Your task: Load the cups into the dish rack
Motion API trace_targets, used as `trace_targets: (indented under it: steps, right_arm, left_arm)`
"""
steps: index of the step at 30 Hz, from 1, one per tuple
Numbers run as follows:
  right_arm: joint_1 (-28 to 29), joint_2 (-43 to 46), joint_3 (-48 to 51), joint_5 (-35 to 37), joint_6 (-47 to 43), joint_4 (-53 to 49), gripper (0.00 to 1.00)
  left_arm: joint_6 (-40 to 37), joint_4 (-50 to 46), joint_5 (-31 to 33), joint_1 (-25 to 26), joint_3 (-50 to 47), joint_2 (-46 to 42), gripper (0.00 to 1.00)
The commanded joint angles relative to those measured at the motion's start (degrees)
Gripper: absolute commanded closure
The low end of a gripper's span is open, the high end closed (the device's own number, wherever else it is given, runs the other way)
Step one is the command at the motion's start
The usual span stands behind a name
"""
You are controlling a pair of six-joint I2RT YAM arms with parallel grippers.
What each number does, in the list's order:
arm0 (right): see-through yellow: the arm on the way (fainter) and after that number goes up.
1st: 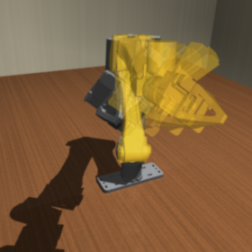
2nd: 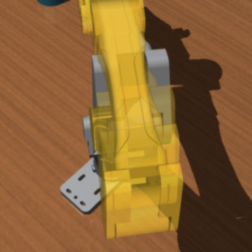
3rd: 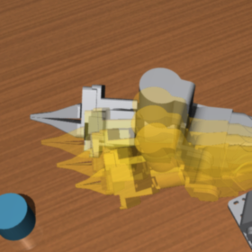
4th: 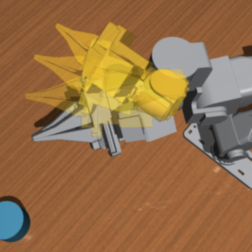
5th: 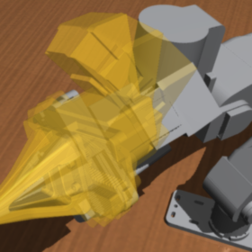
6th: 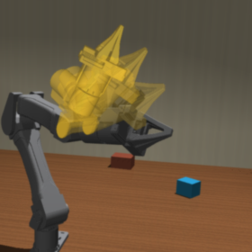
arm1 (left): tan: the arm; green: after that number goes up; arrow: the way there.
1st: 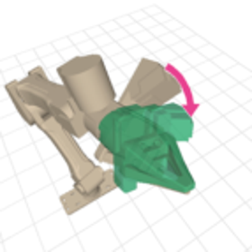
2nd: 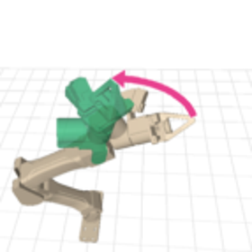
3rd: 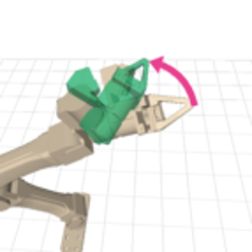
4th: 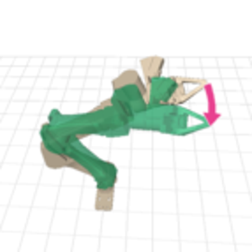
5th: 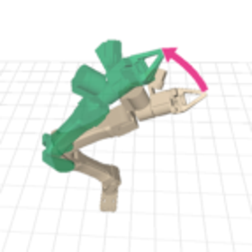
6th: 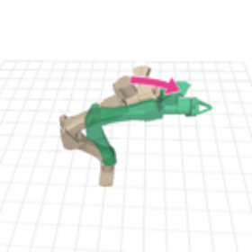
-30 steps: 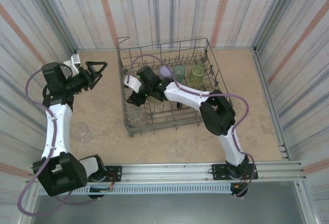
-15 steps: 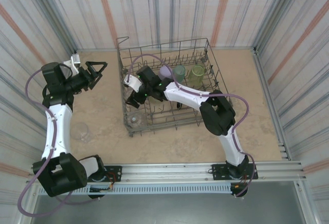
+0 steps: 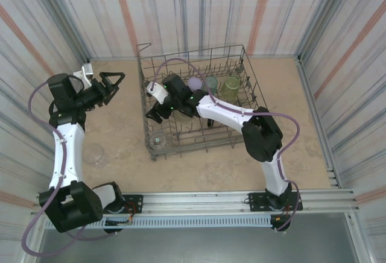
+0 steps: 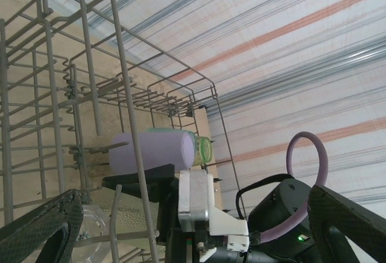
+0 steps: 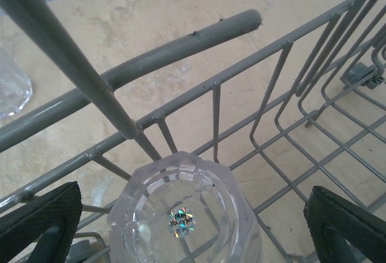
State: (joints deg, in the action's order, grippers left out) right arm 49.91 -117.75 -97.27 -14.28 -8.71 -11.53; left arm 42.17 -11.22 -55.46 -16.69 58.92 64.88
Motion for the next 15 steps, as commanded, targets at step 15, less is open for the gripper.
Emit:
trace_targets:
  steps: [15]
  right_arm:
    - [-2.6, 13.2, 10.0, 2.4, 5.2, 4.7, 0.01]
  left_arm:
    - [-3.7, -10.2, 4.2, -0.9, 0.2, -3.6, 0.01]
